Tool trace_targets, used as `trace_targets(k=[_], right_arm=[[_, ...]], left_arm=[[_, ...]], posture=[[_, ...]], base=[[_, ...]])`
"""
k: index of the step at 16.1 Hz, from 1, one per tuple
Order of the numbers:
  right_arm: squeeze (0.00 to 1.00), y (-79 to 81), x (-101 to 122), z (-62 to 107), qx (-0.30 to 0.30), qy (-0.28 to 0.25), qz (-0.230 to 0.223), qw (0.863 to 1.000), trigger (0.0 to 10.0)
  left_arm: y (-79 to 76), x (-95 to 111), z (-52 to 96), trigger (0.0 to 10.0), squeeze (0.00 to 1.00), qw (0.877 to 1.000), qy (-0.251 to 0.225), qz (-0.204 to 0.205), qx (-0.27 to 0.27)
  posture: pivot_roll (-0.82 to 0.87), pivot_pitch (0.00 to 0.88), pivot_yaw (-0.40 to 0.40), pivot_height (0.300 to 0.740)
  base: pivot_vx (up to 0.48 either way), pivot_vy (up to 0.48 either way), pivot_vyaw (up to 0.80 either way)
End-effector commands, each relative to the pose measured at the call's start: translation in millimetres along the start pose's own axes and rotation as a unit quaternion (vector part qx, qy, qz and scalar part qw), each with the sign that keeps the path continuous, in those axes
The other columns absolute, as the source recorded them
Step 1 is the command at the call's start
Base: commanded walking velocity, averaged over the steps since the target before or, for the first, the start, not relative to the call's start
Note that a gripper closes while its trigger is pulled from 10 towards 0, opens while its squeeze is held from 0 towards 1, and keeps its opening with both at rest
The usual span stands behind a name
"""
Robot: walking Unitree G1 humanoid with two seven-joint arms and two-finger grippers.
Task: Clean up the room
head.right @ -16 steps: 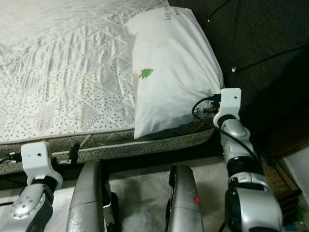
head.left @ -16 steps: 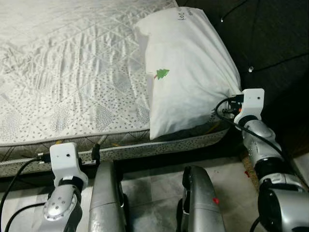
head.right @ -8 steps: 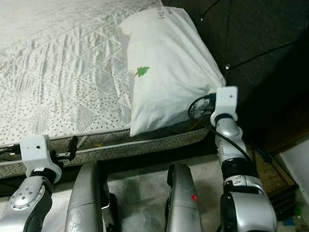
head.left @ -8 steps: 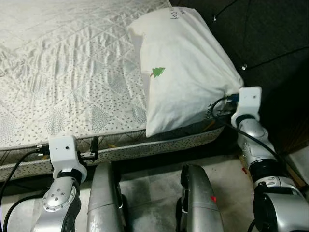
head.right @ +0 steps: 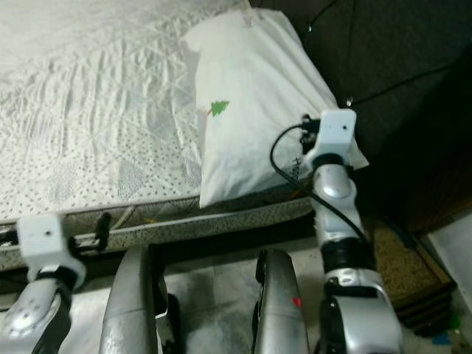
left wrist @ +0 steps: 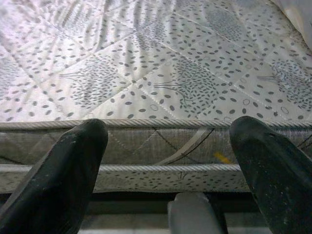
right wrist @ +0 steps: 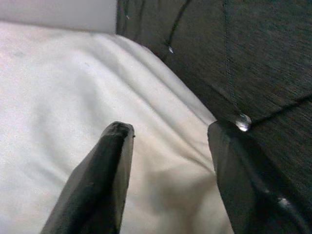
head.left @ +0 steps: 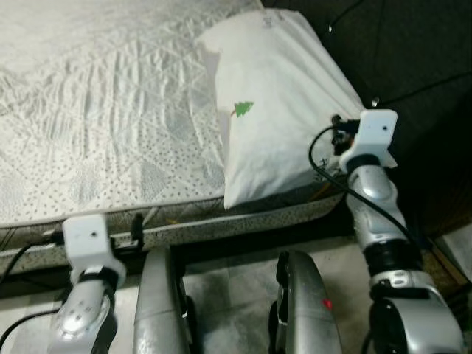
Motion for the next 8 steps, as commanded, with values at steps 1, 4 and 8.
trace_targets(k=[1,4,8], right_arm=[[1.00,12.3,11,-2.2,0.023,-0.021,-0.011,0.999,10.0],[1.00,49.0,19,-14.7,0.067,-0.022,-0.026,0.997,10.0],[1.00,91.4,14,-33.9,0.072,0.067,-0.074,0.992,10.0]], left_arm=[[0.4,-1,8.4,10.0,0.00,1.000,0.006,-0.001,0.002],[-1.0,-2,21.5,10.0,0.00,1.000,0.016,0.001,-0.004],[-1.2,12,39.0,10.0,0.00,1.000,-0.008,0.002,0.000]], posture=[[0.11,0.232,-0.024,0.557],[0.12,0.285,-0.023,0.557],[0.16,0.347,-0.032,0.557]], base=[[0.000,0.000,0.00],[0.000,0.000,0.00],[0.000,0.000,0.00]])
Point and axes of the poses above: a point about 5 cm out from each wrist's last joint towards the gripper, its own z axis pointing back from the gripper into the wrist, its own x axis along the axis of the wrist's last joint, y = z × x, the point moved 4 cm from there along -z, pointing out of the wrist towards the gripper, and after that the axes turned 5 degrees about z, right-handed, at the moved point
